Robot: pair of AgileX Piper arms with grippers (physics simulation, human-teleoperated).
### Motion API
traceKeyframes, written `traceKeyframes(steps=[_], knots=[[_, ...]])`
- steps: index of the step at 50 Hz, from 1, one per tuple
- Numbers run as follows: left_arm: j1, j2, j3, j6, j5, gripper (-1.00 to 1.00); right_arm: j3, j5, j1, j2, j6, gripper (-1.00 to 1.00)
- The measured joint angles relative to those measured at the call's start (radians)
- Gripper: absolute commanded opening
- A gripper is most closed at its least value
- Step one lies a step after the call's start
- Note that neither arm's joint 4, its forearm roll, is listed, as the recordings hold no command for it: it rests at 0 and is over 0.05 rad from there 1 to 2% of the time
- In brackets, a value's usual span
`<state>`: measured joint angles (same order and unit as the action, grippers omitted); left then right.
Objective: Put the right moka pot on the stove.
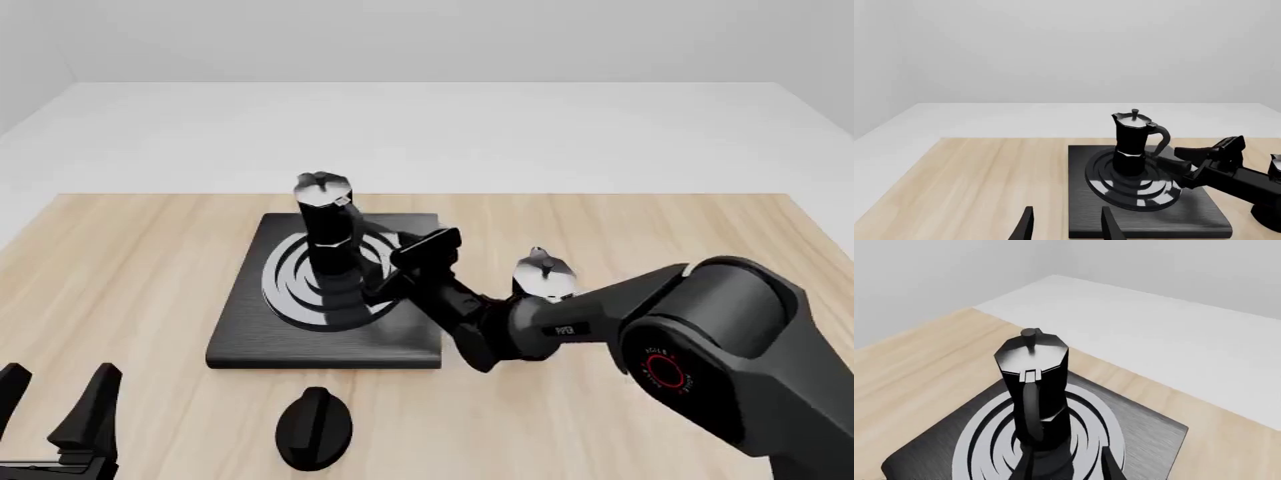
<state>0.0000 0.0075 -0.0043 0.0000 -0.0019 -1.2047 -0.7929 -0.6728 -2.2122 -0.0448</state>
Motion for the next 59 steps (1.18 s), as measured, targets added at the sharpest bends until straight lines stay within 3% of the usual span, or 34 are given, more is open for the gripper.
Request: traceKeyframes(steps=[59], knots=[[0.0,0.0,0.0,0.0,0.0,1.0,0.354,0.08,-0.05,0.463,-0.027,1.0]])
